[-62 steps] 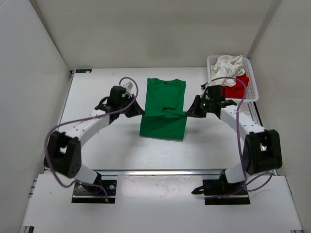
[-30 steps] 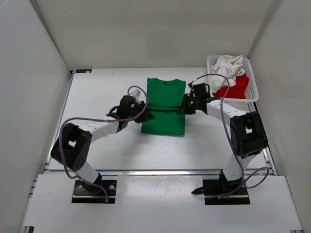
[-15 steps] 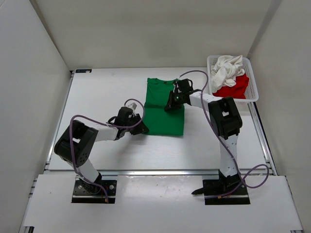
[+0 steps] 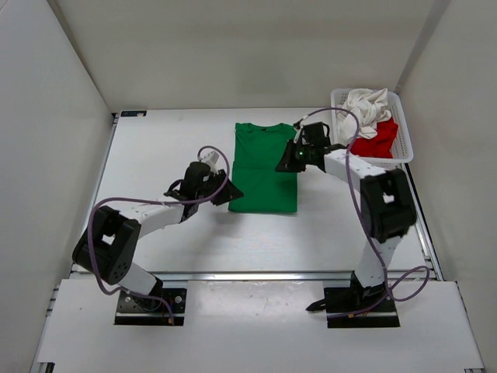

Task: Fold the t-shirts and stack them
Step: Fold the folded rectangular tshirt in 1/3 of the way

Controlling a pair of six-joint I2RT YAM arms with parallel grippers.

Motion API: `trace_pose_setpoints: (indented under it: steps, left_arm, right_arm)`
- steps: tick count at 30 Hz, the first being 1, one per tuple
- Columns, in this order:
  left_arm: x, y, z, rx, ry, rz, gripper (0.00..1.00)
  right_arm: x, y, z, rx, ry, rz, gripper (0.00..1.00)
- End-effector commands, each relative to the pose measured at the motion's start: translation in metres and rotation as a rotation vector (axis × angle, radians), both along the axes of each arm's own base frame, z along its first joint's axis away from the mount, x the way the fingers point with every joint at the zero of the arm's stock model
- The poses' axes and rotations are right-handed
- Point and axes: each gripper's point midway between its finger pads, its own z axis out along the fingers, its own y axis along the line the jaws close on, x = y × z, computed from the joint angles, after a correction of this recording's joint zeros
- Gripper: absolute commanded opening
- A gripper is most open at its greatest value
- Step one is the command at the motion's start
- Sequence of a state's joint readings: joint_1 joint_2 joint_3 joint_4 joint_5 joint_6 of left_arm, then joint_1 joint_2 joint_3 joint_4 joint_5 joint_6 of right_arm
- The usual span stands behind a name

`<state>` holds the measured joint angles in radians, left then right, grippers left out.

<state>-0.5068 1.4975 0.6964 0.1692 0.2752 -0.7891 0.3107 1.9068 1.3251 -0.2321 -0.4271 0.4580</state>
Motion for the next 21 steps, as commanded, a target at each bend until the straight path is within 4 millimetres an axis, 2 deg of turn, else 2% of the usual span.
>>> trace_pose_setpoints:
  steps: [1,2,3,4,5,6,7,8,9,10,12,16,18,19,20,21]
  left_arm:
    - [0.030,-0.011,0.031,-0.063,-0.056,0.008,0.33]
    - [0.033,-0.014,0.024,-0.053,-0.044,0.001,0.33]
    - [0.038,-0.013,0.014,-0.035,-0.025,0.013,0.33]
    - [0.040,-0.014,0.013,-0.039,-0.021,0.014,0.32]
    - [0.039,-0.014,0.003,-0.040,-0.004,0.009,0.32]
    - [0.039,-0.011,-0.007,-0.037,0.019,0.021,0.33]
    - [0.035,-0.011,-0.014,-0.028,0.033,0.014,0.32]
    - [0.033,-0.005,-0.027,-0.012,0.060,0.025,0.32]
    - [0.034,-0.004,-0.031,-0.011,0.067,0.028,0.32]
    - [0.031,-0.001,-0.038,-0.008,0.084,0.030,0.32]
    - [0.023,0.008,-0.054,0.007,0.115,0.039,0.32]
    - [0.017,0.020,-0.063,0.016,0.137,0.055,0.30]
    - [0.014,0.025,-0.056,-0.005,0.125,0.060,0.30]
    - [0.016,0.024,-0.041,-0.029,0.087,0.058,0.31]
    - [0.013,0.026,-0.041,-0.024,0.085,0.058,0.31]
    - [0.012,0.032,-0.032,-0.012,0.064,0.077,0.32]
  right_arm:
    - [-0.019,-0.005,0.035,0.071,-0.104,-0.028,0.00]
    - [-0.036,-0.011,0.012,0.064,-0.042,-0.042,0.00]
    - [-0.047,-0.015,0.003,0.073,-0.023,-0.052,0.00]
    - [-0.050,-0.017,0.005,0.102,-0.038,-0.054,0.01]
    - [-0.067,-0.023,-0.010,0.098,0.013,-0.067,0.00]
    - [-0.076,-0.028,-0.023,0.096,0.027,-0.081,0.00]
    - [-0.082,-0.027,-0.026,0.096,0.027,-0.073,0.00]
    - [-0.089,-0.034,-0.039,0.068,0.044,-0.094,0.00]
    - [-0.102,-0.037,-0.052,0.056,0.084,-0.094,0.00]
    - [-0.102,-0.040,-0.056,0.057,0.086,-0.104,0.00]
    - [-0.120,-0.045,-0.070,0.057,0.130,-0.107,0.00]
    - [-0.126,-0.047,-0.074,0.061,0.132,-0.100,0.00]
    - [-0.126,-0.046,-0.064,0.066,0.105,-0.091,0.00]
    - [-0.128,-0.044,-0.060,0.079,0.102,-0.080,0.02]
    - [-0.128,-0.045,-0.054,0.080,0.083,-0.083,0.07]
    - [-0.129,-0.046,-0.047,0.082,0.066,-0.088,0.10]
